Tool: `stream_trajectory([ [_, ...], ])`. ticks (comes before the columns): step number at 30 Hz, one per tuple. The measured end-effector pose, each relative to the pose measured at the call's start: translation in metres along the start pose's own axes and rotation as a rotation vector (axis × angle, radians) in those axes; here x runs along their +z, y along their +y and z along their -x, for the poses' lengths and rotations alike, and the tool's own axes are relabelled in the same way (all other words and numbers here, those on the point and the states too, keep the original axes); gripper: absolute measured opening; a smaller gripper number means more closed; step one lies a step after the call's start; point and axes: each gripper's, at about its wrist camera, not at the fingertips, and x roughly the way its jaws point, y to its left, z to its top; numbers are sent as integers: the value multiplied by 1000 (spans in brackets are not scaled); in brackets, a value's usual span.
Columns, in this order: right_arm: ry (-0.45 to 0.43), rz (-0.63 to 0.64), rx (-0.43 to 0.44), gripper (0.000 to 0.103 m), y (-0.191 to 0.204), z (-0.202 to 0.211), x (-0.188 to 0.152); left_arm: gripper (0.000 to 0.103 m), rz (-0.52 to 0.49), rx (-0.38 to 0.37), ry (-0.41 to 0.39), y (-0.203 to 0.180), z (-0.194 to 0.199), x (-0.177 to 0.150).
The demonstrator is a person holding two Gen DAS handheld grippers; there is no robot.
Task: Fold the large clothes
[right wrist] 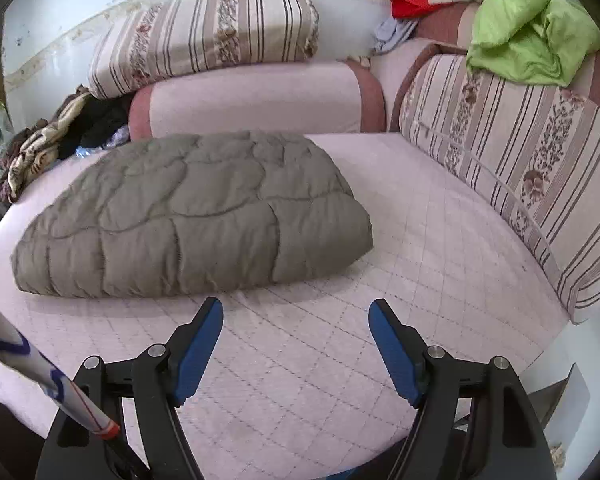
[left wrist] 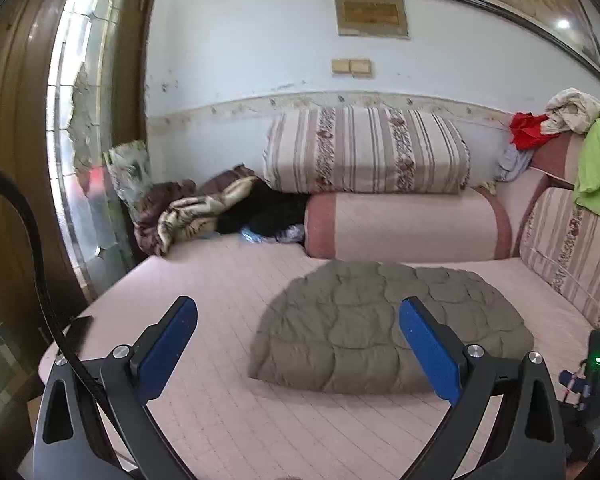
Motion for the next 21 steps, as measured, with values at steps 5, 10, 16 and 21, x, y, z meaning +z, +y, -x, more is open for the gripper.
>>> stream_trajectory([
  [5,-9,29,37,81,15,12,3,101,68,-20,60,10,-11,-7],
  [10,2,67,57,81,29,13,0,101,67,-1,187,10,-36,-25],
  [16,5,93,51,82,40,14,-4,101,-4,104,252,2,-52,-45],
  [21,1,91,47,82,40,14,-4,101,1,124,221,4,-45,-45],
])
